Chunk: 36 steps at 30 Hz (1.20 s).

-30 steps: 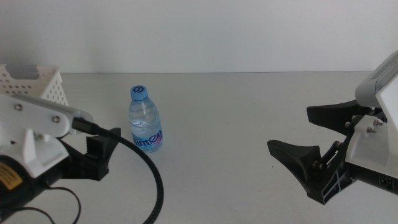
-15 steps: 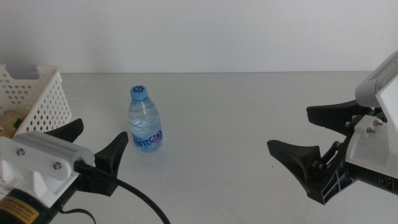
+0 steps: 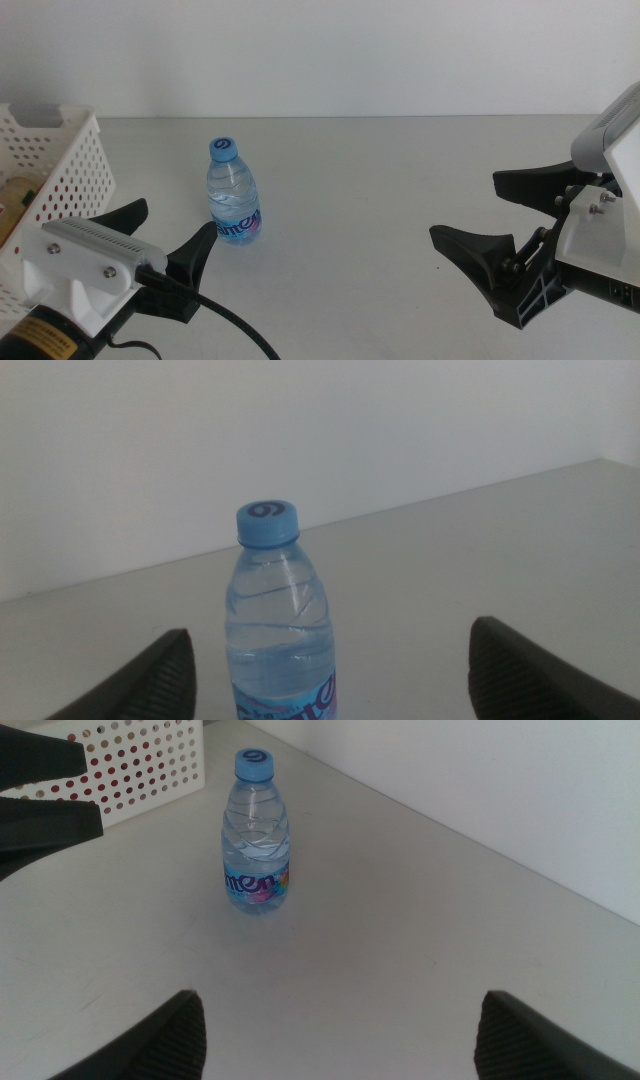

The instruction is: Use arms to grab the bottles and put them into the dustbin to the left of the table.

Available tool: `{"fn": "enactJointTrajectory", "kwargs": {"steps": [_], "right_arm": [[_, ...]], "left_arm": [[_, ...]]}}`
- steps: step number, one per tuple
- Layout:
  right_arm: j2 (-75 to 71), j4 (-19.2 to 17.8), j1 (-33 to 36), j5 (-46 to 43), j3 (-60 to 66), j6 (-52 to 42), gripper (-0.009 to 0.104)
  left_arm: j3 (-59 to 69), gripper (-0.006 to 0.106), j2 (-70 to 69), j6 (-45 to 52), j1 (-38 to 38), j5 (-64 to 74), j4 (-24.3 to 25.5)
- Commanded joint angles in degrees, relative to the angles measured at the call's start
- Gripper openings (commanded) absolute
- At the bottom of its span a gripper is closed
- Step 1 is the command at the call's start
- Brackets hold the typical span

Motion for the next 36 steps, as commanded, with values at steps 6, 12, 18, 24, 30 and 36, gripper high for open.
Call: {"fn": "enactJointTrajectory", "kwargs": {"steps": [6,12,18,24,30,36], "right_arm": [[-0.52,-0.51,-0.37,-4.14,-1.52,-0.65,0.073],[-0.52,-0.51,-0.37,-4.14,-1.52,-0.65,0.073],[-0.52,-0.51,-0.37,-4.14,-1.52,-0.65,0.073],[-0.52,-0.51,-0.37,-4.14,-1.52,-0.65,0.073],[-0.52,-0.51,-0.37,-4.14,-1.52,-0.65,0.073],[-0.52,-0.51,-0.37,-4.14,-1.52,-0.65,0.073]], "left_arm": [[-3.05,0.094,4.61,-2.60,-0.29,-8.01,4.21],[-10.59,0.094,13.30,-2.54,-0.24,-7.10,1.27],[-17.92,0.092,22.57,-4.02,3.93,-7.10,2.39],[-23.60,0.090,30.81,-8.98,8.59,-7.16,10.09],[-28.85,0.090,37.83,-9.86,10.03,-7.27,12.23],[-31.55,0.078,41.44,-9.99,10.03,-7.59,11.77]]}}
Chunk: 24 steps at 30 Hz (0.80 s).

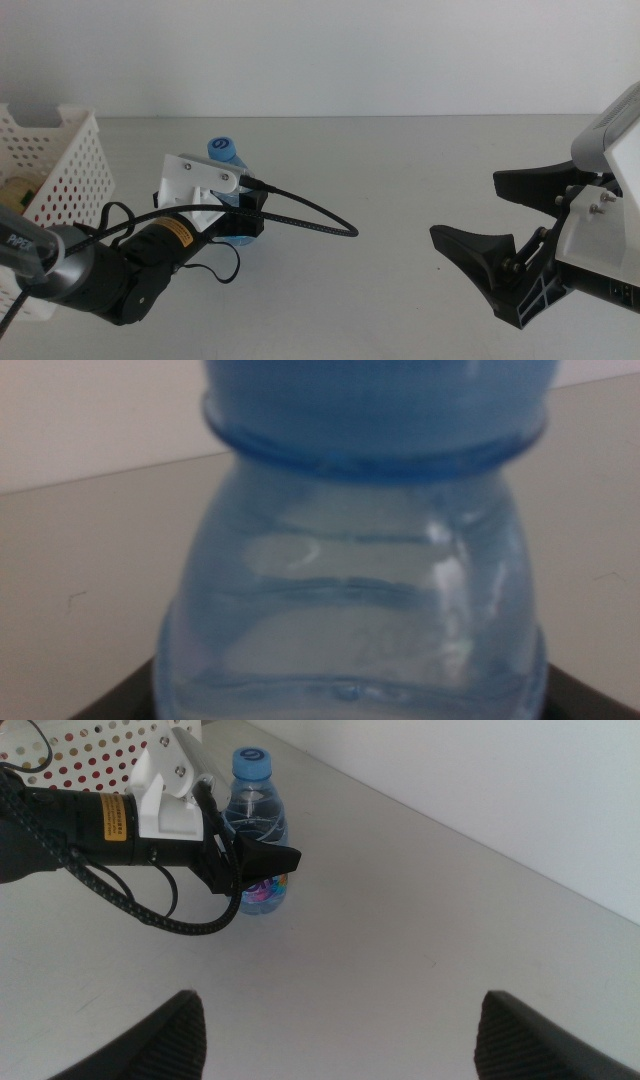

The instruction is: Use arms to grab the bottles and put them into the dustbin to the left of the table.

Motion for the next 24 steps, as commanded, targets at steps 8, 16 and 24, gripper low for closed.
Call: {"fn": "enactJointTrajectory", "kwargs": {"steps": [8,16,24], "right_arm": [[-0.52,-0.52,-0.37,-4.07,-1.52,-0.65,0.073],[-0.52,-0.52,-0.37,-4.07,-1.52,-0.65,0.073],[-0.52,-0.52,-0.37,-4.07,-1.52,-0.65,0.073]], "left_arm": [[-0.97,0.006,-8.60,-4.32,0.10,2.28,4.29],[-8.00,-0.002,-26.52,-0.81,0.10,35.19,-1.05],[-27.79,-0.002,-33.15,3.30,6.12,77.30,-5.12]]}}
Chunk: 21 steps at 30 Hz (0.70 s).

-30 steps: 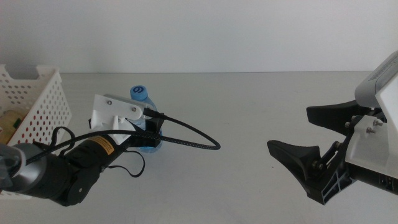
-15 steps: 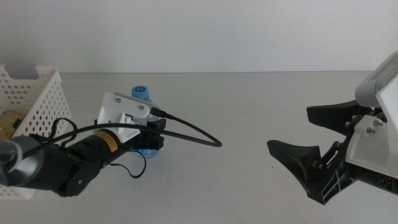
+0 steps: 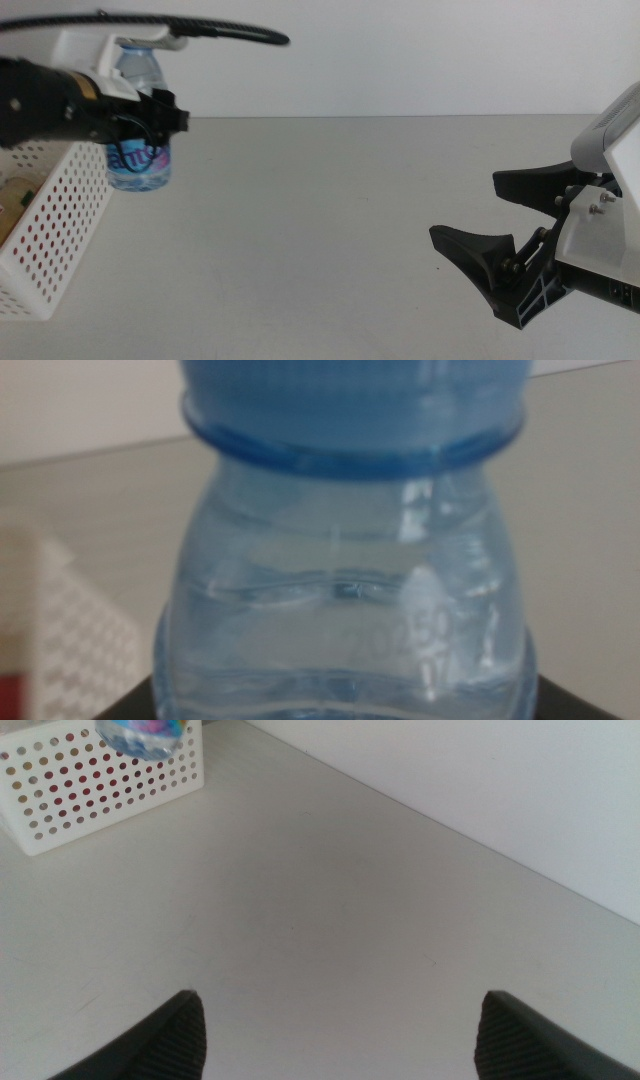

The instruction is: Use arms to grab the bottles and put them into the dustbin to the left of the table.

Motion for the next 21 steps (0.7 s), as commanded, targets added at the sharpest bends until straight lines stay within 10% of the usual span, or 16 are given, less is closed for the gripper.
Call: {"fn": "enactJointTrajectory", "kwargs": {"steps": [1,5,21], "right_arm": [[-0.52,-0.52,-0.37,-4.07,-1.52,-0.65,0.073],[-0.52,-0.52,-0.37,-4.07,-1.52,-0.65,0.073],[-0.52,-0.52,-0.37,-4.07,-1.52,-0.65,0.073]], "left_arm": [[-9.18,-0.002,-3.01,4.63,4.46,8.66,-5.08],[-19.41,-0.002,-2.94,16.76,13.51,21.82,-11.01],[-28.52,-0.002,9.16,22.71,31.00,34.47,-7.90]]}}
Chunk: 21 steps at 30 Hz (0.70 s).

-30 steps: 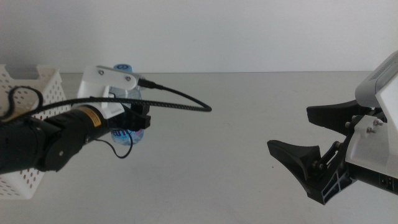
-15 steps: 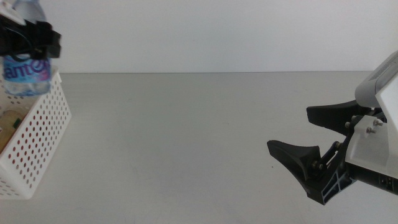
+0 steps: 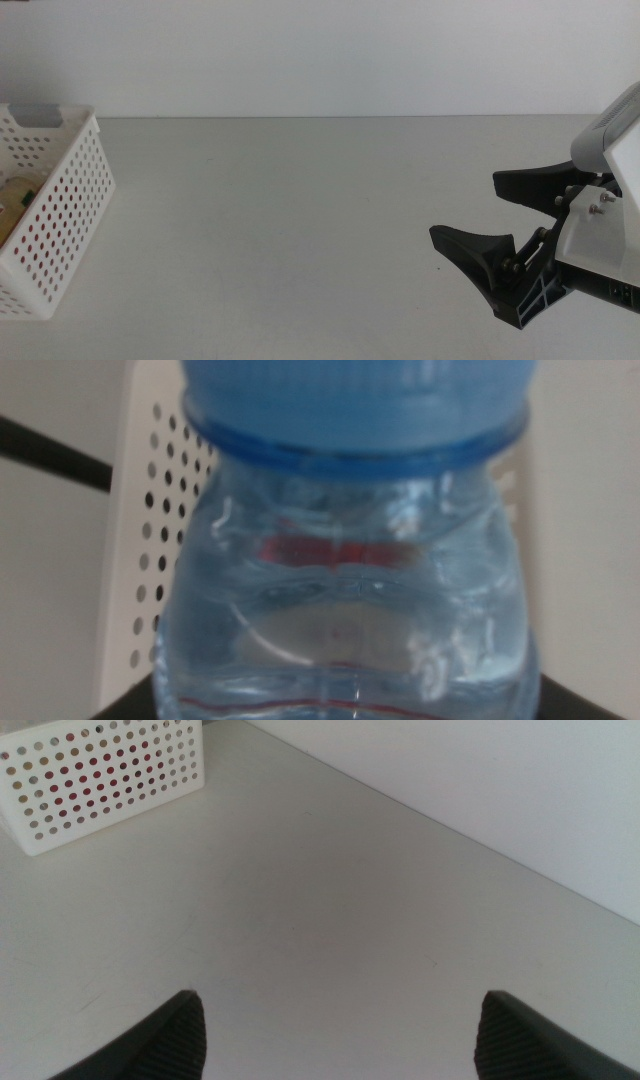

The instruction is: Use arms to grab the bottles and put them into the dustbin to the left of the table.

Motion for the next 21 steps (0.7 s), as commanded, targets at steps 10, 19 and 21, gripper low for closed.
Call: {"fn": "enactJointTrajectory", "kwargs": {"steps": [10,19,21], "right_arm": [[-0.52,-0.52,-0.37,-4.07,-1.52,-0.65,0.073],[-0.52,-0.52,-0.37,-4.07,-1.52,-0.65,0.073],[-0.52,-0.52,-0.37,-4.07,-1.52,-0.65,0.073]], "left_arm": [[-2.19,-0.001,8.99,-0.16,1.90,-3.79,2.69],[-2.19,0.020,12.50,0.78,1.77,-3.53,-1.09],[-2.19,0.031,12.62,0.78,1.77,-3.53,-1.15]]}}
